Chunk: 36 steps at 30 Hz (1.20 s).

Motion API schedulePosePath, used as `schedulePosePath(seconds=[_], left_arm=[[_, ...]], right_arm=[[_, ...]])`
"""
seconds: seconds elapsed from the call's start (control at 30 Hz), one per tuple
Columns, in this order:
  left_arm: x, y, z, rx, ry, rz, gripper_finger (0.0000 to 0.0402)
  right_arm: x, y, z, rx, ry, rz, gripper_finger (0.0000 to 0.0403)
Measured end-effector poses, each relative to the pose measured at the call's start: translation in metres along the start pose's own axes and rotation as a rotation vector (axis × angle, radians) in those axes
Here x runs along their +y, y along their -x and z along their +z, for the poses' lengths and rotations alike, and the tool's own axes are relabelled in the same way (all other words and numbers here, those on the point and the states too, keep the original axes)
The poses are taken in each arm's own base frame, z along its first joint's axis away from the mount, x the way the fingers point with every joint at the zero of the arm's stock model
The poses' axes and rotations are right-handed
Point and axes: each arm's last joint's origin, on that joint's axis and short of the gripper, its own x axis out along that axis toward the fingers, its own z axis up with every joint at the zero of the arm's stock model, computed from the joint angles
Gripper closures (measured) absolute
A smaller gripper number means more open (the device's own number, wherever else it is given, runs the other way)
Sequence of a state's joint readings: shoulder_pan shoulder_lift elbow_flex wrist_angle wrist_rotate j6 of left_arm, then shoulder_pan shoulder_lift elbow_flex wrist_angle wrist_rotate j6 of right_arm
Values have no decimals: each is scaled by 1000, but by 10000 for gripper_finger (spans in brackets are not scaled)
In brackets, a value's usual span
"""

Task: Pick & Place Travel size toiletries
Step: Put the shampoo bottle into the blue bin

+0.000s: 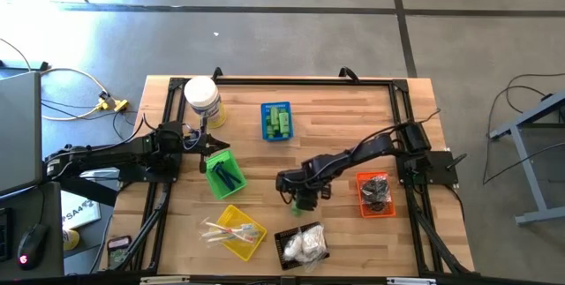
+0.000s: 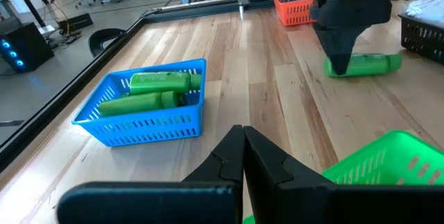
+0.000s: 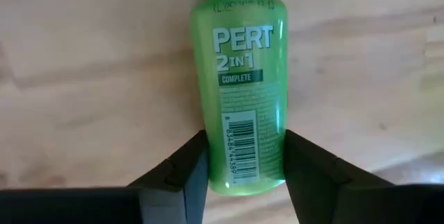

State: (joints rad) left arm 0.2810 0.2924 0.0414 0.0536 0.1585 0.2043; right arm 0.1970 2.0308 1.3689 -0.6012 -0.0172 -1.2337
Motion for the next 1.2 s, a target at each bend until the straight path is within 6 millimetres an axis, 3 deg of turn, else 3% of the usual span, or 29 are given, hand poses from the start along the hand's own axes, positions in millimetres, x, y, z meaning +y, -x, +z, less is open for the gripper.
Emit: schedulePosePath(seconds=[0.17,0.37,0.6,0.9,1.2], left_arm=[[0,0,0,0,0,0,401],[0,0,-1,10,2,-1,401],[0,0,-2,26,5,-3,401],[0,0,-3,28,6,-5,401],[0,0,-1,11,1,9,402]], right_arm=[[-4,6,-12,111,5,-45,261],[-14,20,-27,113,-49,-120,264],[-19,66,-34,16,-159,-206,265],[-5,136,-52,-8,-297,-269,263],[-7,163,-99,98,-328,-382,254]])
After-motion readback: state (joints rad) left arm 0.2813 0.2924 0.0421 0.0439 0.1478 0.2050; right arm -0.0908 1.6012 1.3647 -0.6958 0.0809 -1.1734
